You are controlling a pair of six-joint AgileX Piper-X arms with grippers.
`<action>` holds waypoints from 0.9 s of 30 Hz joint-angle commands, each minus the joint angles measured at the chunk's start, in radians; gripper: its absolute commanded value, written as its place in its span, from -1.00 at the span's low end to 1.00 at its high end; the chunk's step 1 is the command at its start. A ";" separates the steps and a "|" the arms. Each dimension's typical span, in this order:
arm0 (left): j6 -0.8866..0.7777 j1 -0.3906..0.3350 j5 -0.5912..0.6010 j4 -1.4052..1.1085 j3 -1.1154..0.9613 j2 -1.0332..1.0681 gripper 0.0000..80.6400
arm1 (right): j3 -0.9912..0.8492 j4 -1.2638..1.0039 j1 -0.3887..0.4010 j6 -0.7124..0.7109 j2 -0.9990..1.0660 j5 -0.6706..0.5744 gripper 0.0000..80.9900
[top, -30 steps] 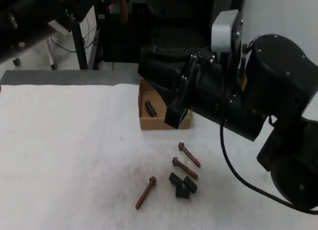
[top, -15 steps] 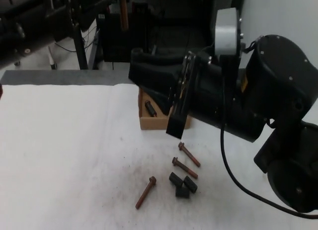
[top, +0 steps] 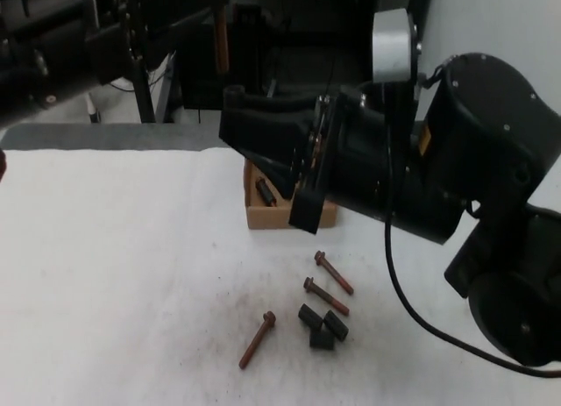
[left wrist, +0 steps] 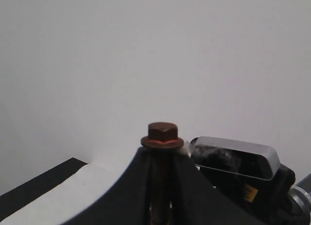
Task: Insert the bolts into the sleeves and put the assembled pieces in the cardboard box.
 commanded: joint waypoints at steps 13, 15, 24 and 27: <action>0.068 -0.040 0.016 0.002 -0.003 0.016 -1.00 | -0.075 0.038 0.006 0.008 -0.005 -0.060 -0.98; 0.068 -0.038 0.016 0.002 -0.003 0.016 -1.00 | -0.075 0.039 0.001 0.005 -0.005 -0.060 -0.98; 0.068 -0.038 0.016 0.002 -0.003 0.016 -1.00 | -0.075 0.031 -0.054 0.003 -0.022 -0.060 -0.98; 0.068 -0.038 0.016 0.002 -0.003 0.016 -1.00 | -0.075 0.031 -0.082 0.003 -0.044 -0.060 -0.98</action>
